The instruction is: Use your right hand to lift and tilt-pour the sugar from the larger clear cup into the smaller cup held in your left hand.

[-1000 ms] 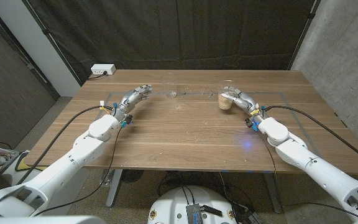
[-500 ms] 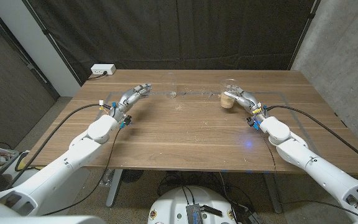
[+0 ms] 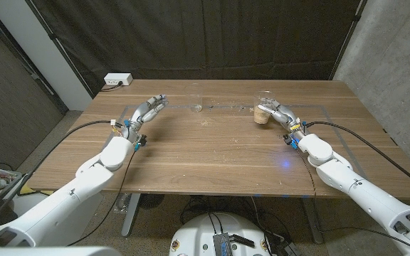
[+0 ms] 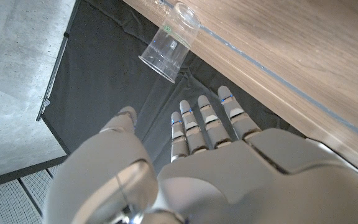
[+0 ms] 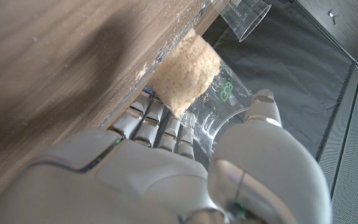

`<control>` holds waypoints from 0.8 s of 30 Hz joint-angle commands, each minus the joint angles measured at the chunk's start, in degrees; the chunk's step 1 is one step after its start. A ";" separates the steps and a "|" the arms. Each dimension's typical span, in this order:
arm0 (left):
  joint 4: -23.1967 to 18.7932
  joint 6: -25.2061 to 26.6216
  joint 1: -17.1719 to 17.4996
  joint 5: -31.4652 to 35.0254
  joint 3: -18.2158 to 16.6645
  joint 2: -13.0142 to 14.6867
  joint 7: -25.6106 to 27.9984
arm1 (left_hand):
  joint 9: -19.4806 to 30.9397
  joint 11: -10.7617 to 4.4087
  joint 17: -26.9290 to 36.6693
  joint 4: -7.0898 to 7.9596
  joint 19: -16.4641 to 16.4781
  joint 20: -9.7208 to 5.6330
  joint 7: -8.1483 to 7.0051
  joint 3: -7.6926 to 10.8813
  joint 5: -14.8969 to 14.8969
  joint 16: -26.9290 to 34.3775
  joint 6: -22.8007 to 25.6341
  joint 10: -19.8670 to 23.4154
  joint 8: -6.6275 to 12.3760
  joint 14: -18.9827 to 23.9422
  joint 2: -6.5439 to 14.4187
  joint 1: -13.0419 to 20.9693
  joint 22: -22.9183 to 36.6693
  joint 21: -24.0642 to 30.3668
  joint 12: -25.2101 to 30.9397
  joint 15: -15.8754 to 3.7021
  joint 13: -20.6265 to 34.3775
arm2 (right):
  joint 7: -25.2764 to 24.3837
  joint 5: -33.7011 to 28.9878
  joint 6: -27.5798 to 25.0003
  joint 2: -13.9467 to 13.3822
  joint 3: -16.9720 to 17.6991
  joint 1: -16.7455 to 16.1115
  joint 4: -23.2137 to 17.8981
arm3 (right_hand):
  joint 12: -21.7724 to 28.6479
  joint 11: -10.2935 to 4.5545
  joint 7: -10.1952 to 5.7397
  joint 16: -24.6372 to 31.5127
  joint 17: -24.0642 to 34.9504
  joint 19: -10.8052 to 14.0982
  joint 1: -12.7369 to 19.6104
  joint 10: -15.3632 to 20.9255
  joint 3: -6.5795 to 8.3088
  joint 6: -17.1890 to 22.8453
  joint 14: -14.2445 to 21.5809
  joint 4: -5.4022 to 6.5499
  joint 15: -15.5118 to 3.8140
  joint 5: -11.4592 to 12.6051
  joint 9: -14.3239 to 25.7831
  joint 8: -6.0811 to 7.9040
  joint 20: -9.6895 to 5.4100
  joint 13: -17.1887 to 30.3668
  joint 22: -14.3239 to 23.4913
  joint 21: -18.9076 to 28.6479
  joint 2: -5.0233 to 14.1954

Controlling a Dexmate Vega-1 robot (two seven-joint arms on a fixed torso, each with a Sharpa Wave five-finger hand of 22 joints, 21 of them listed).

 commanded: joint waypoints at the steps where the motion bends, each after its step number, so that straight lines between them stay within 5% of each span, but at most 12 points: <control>1: 2.54 -0.75 0.63 8.30 0.62 -2.27 9.36 | 0.45 -0.37 0.44 -0.15 -0.49 -0.14 0.51 -0.84 0.61 -0.52 -1.70 -1.73 -0.48 -1.44 -1.49 -0.05 0.31 -0.13 -0.68 -4.01 0.56 | 1.24 0.52 1.23 -0.28 0.05 0.25 1.06 | 0.48 -0.14 -0.11 0.34 0.30 0.05 0.56 0.44 -0.28 0.67 0.37 -0.04 -10.34 -0.18 0.22 0.65 -0.67 0.33 0.16 0.55 0.03; 10: -0.68 6.02 1.92 14.51 1.49 -2.62 15.61 | 1.54 0.15 0.95 -1.84 -1.86 -0.21 1.13 -3.66 1.72 -1.51 -5.60 -7.05 -0.39 -6.24 -6.99 0.21 0.32 -0.75 -1.71 -2.29 1.67 | 2.31 1.28 1.67 -1.30 0.57 -0.27 0.80 | 0.91 -0.16 -0.03 0.21 0.52 -0.01 0.63 0.58 -0.32 0.85 0.63 0.14 -10.36 -0.47 0.49 0.95 -0.81 0.78 0.23 0.58 0.23; 14: -3.19 10.87 2.61 16.73 1.93 -2.14 16.97 | 3.04 1.32 1.51 -3.64 -3.05 0.02 3.27 -6.25 3.19 -1.74 -9.98 -12.15 -0.23 -10.31 -10.83 1.27 0.36 -1.38 -1.99 -0.44 2.86 | 2.67 1.47 2.16 -1.48 0.72 -0.37 1.05 | 1.06 -0.13 0.03 0.14 0.56 -0.01 0.66 0.71 -0.33 0.86 0.68 0.18 -10.38 -0.54 0.56 1.02 -0.88 0.90 0.25 0.60 0.26; 24: -6.93 20.46 2.99 15.71 2.45 -1.50 15.39 | 5.46 3.99 2.87 -4.59 -4.93 0.36 6.44 -10.17 4.52 -1.31 -16.72 -17.78 -0.35 -14.39 -11.73 0.79 0.49 -2.30 -1.46 2.41 4.95 | 3.24 1.85 2.61 -2.26 1.17 -1.05 0.58 | 1.37 -0.20 0.03 0.04 0.82 -0.06 0.84 0.69 -0.34 1.10 0.77 0.24 -10.39 -0.78 0.77 1.29 -0.99 1.28 0.31 0.63 0.40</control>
